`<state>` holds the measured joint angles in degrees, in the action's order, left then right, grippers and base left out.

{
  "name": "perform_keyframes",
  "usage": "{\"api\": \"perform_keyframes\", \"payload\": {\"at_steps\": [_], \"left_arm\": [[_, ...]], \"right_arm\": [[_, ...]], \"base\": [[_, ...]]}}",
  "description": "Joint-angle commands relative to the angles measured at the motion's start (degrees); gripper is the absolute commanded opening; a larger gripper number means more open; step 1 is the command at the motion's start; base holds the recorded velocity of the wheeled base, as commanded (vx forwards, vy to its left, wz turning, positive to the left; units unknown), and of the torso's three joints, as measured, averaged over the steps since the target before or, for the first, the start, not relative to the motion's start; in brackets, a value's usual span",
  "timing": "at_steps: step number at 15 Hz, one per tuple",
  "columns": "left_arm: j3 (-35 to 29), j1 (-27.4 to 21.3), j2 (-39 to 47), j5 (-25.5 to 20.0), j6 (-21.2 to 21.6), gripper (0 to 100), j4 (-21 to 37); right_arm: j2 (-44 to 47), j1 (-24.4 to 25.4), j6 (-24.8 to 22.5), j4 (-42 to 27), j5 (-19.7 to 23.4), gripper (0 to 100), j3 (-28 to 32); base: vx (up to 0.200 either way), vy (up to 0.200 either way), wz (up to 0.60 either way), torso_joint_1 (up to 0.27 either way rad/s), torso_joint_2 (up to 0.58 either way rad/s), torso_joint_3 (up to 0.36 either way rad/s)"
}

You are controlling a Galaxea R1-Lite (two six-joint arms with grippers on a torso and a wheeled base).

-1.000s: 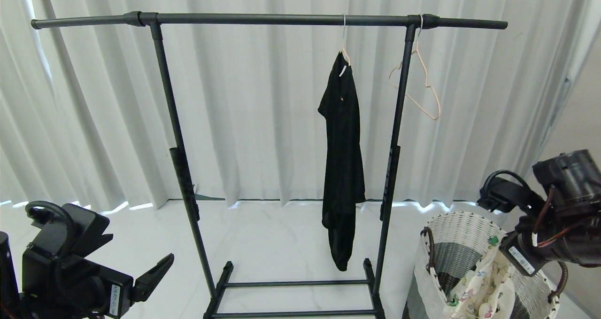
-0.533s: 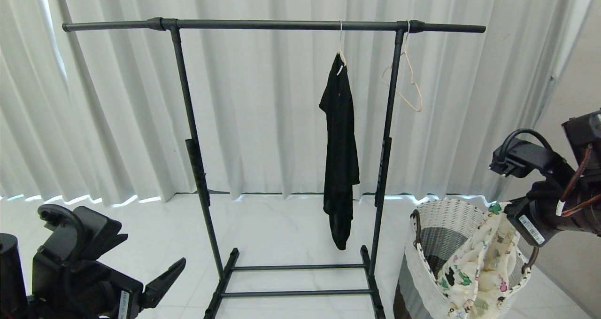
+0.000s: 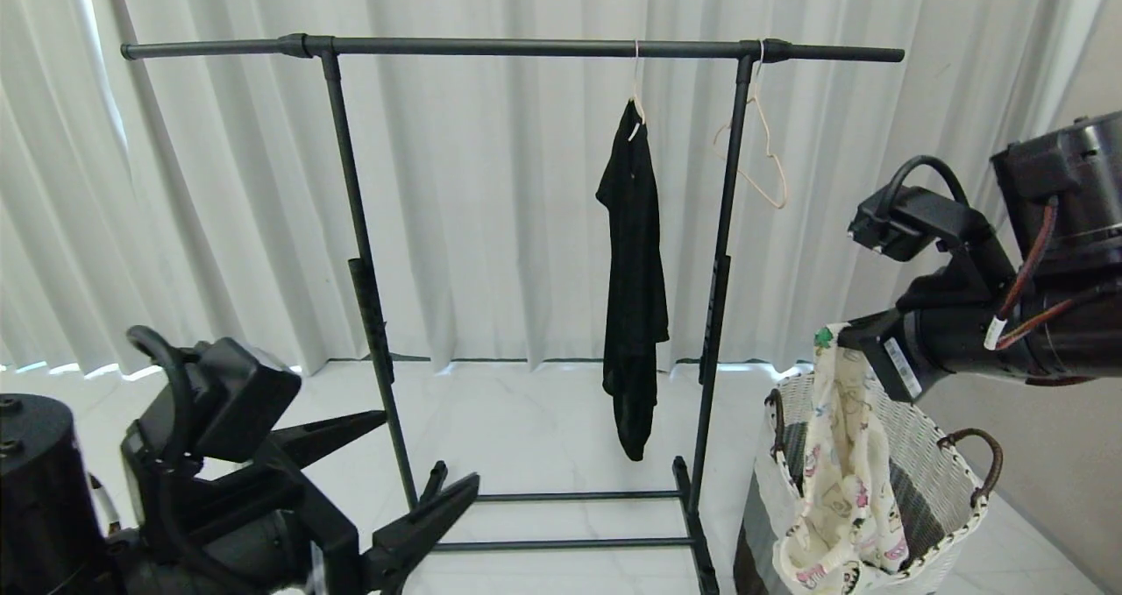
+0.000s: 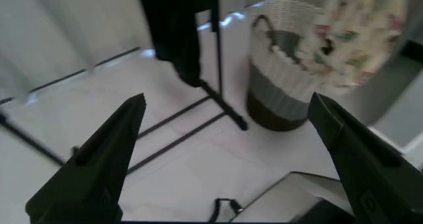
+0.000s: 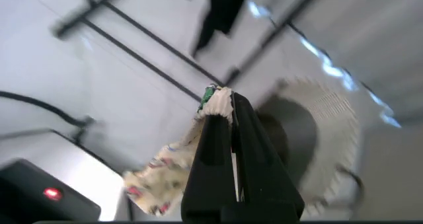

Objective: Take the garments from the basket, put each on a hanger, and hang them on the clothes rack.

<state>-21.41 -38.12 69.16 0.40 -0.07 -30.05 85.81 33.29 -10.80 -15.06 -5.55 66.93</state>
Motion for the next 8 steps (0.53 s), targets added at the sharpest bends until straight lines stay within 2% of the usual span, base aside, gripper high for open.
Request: {"api": "perform_keyframes", "payload": {"at_steps": [1,3,8], "left_arm": [[-4.1,-6.7,6.5,-0.1,-1.0,100,0.0],[-6.9,-9.8,11.1,-0.1,-1.9,100,0.0],[-17.1,-10.2,20.7,-0.1,-8.1,100,-0.1]], "right_arm": [[3.8,2.9,1.4,0.8,2.8,0,4.7],[5.6,5.4,2.0,2.4,5.1,0,7.9],[9.5,10.3,2.0,5.8,5.3,0,11.1]], "base": [[0.000,0.000,0.00,0.000,0.00,0.000],[0.000,0.000,0.00,0.000,0.00,0.000],[0.000,0.000,0.00,0.000,0.00,0.000]]}}
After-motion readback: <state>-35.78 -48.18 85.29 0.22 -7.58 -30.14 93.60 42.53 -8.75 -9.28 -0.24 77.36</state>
